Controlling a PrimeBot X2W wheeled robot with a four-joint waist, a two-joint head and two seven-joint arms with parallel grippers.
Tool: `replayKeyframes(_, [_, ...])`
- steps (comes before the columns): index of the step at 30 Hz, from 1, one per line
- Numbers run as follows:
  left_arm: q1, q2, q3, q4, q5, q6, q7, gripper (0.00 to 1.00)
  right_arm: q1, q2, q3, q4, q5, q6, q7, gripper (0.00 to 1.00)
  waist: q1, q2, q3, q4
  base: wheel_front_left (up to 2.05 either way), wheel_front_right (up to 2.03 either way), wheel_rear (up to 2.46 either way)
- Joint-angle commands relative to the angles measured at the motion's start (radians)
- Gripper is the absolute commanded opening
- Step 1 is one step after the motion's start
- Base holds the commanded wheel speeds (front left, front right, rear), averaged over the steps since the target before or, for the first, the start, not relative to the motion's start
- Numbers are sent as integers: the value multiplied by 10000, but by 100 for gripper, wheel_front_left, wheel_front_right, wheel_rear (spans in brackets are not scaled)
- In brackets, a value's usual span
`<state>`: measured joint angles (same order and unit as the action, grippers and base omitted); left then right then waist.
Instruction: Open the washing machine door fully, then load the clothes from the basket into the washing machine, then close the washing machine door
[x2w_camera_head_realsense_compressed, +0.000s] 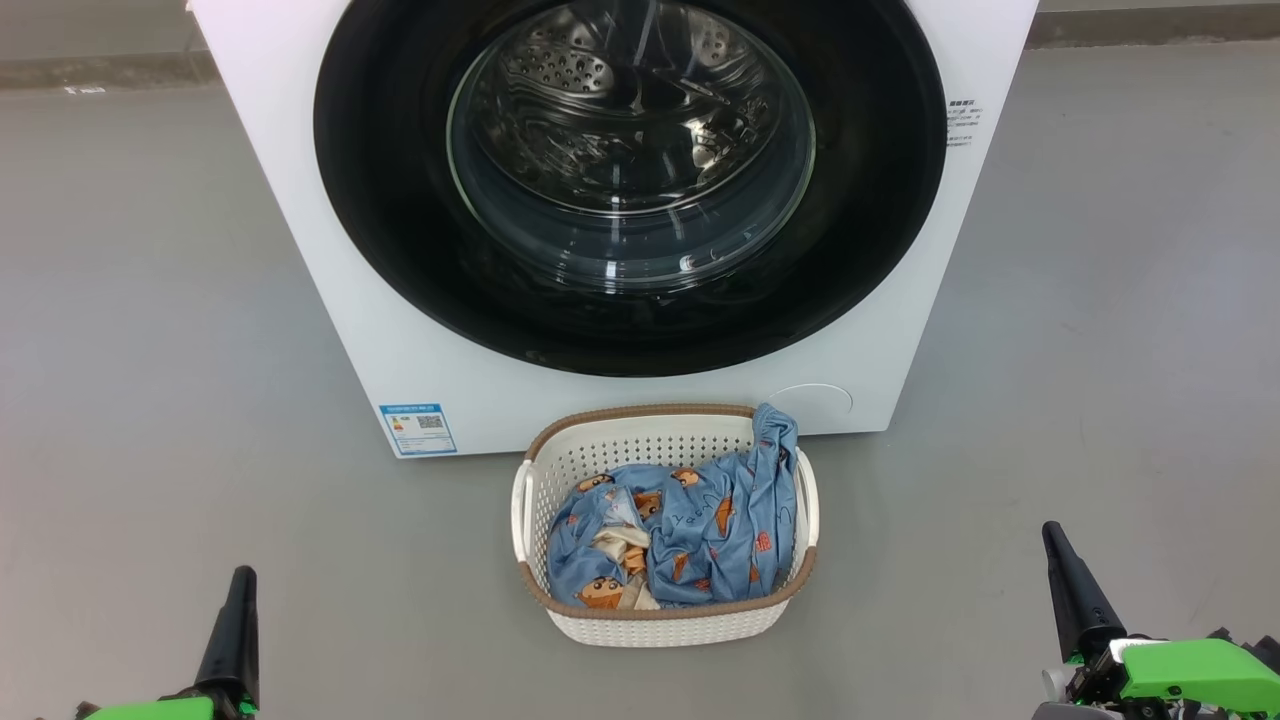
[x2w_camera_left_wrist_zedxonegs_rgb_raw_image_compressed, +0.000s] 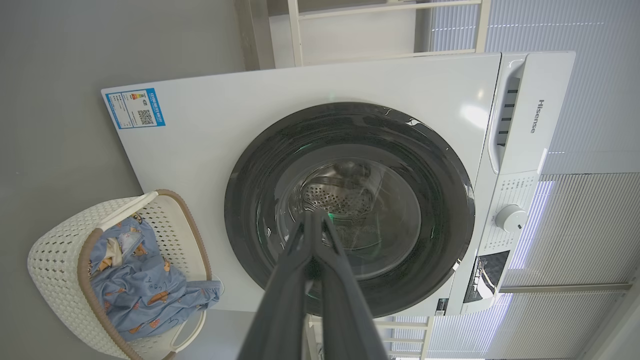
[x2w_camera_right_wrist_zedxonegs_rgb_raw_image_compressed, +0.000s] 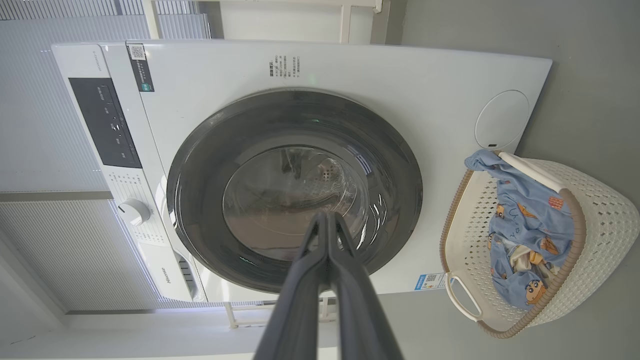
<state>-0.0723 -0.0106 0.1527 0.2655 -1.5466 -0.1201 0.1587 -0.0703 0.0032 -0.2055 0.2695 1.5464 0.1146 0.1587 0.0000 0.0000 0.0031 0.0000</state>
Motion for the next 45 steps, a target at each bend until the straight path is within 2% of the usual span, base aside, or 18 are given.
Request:
replayKeyframes(1, [-430, 106, 295, -202, -40, -106, 87, 0, -450, -32, 232, -244, 42, 161, 87, 0, 0, 0, 0, 0, 0, 0, 0])
replayKeyframes(20, [-430, 106, 295, -202, -40, -106, 87, 0, -450, -32, 232, -244, 42, 161, 87, 0, 0, 0, 0, 0, 0, 0, 0])
replayKeyframes(21, [12, -4, -3, 28, -1, 2, -8, 100, 9, 2, 3, 33, 3, -4, -6, 100, 0, 0, 0, 0, 0, 0, 0])
replayKeyframes(27, [222, -113, -16, 288, -18, 13, -58, 100, 182, 33, 37, 318, 51, -25, -48, 100, 1, 0, 12, 3, 0, 0, 0])
replayKeyframes(32, [184, -104, -35, 155, -57, 8, -197, 100, 112, 31, 110, 143, 131, -18, -193, 100, 22, 0, -4, 17, 0, 0, 0])
replayKeyframes(36, [167, -86, -69, 30, -9, 5, -324, 100, 76, 29, 189, -16, 196, -12, -326, 100, 2, 0, 26, 27, 0, 0, 0])
replayKeyframes(45, [80, -24, -159, -307, 212, -4, -663, 100, -51, 21, 399, -367, 97, 2, -490, 100, 0, 0, 83, 46, 0, 0, 0])
